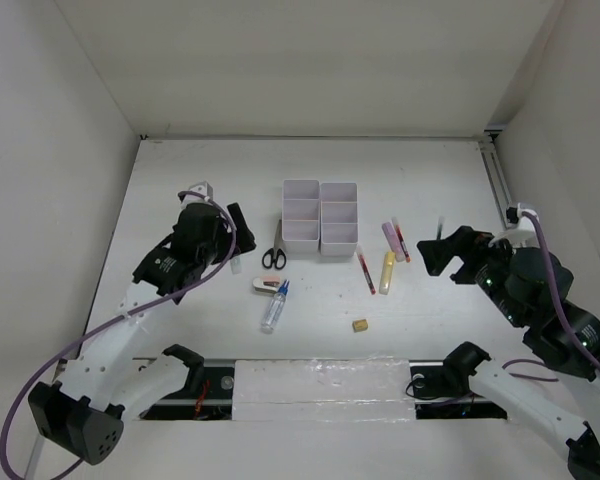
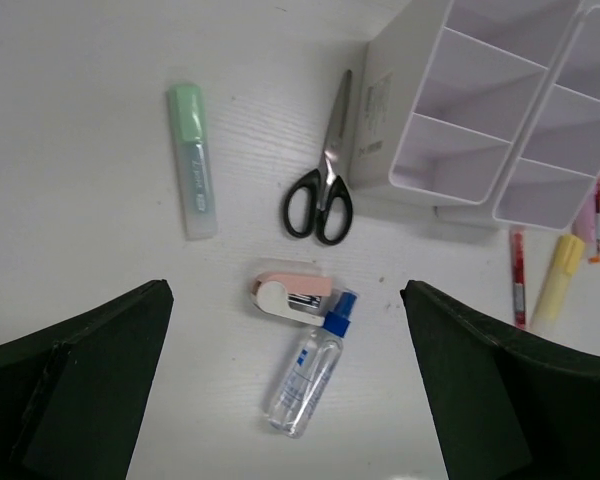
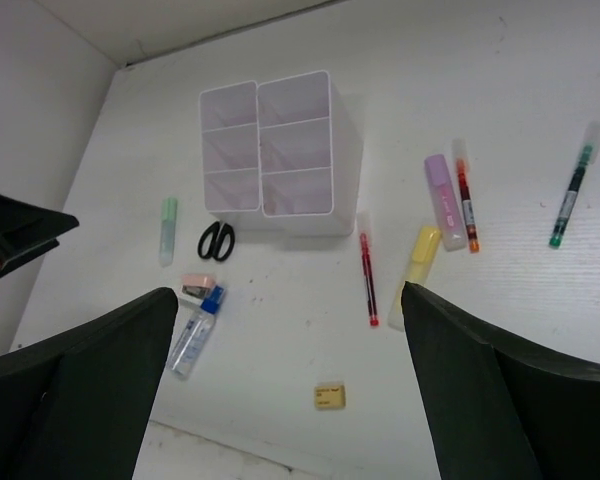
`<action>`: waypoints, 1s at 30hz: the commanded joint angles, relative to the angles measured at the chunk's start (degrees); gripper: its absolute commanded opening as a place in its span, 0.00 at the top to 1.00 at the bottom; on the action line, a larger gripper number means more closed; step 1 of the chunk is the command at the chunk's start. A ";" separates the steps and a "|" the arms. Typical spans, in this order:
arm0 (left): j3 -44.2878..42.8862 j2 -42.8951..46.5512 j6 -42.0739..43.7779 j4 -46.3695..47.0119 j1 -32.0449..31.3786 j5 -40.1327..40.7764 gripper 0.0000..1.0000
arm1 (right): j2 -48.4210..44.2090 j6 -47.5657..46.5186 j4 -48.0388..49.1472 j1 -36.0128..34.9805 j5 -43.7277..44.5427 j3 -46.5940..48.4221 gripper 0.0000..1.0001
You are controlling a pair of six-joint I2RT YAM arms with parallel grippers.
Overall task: Sort the stationery into containers
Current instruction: Pick up the stationery from the center of the board.
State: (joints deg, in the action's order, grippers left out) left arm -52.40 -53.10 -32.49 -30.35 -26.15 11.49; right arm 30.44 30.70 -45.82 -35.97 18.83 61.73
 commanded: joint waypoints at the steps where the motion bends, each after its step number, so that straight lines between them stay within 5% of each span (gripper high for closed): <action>1: 1.06 -0.16 -2.13 2.47 0.14 -8.98 0.00 | 1.11 -0.73 5.12 0.19 -6.08 -1.35 0.00; 6: 12.12 -0.78 -7.13 9.86 -1.43 -13.69 0.00 | 2.96 -0.73 7.93 0.19 -9.24 -2.58 0.00; 9: 12.15 -1.30 -12.40 8.39 -13.25 -2.11 0.00 | 3.49 -0.73 9.17 0.19 -9.95 -3.11 0.00; 17: 9.42 -7.80 -28.04 -5.31 -30.26 12.41 0.00 | 4.02 -0.73 7.95 0.19 -11.10 -3.11 0.00; 30: 15.05 -17.20 -26.40 4.06 -30.98 13.12 0.05 | 1.29 -0.73 7.94 0.19 -12.15 -4.43 0.00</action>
State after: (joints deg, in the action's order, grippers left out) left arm -37.80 -68.49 -59.81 -28.56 -56.99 22.15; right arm 31.64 30.63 -40.38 -35.97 7.86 57.25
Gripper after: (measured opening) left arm 0.961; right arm 0.999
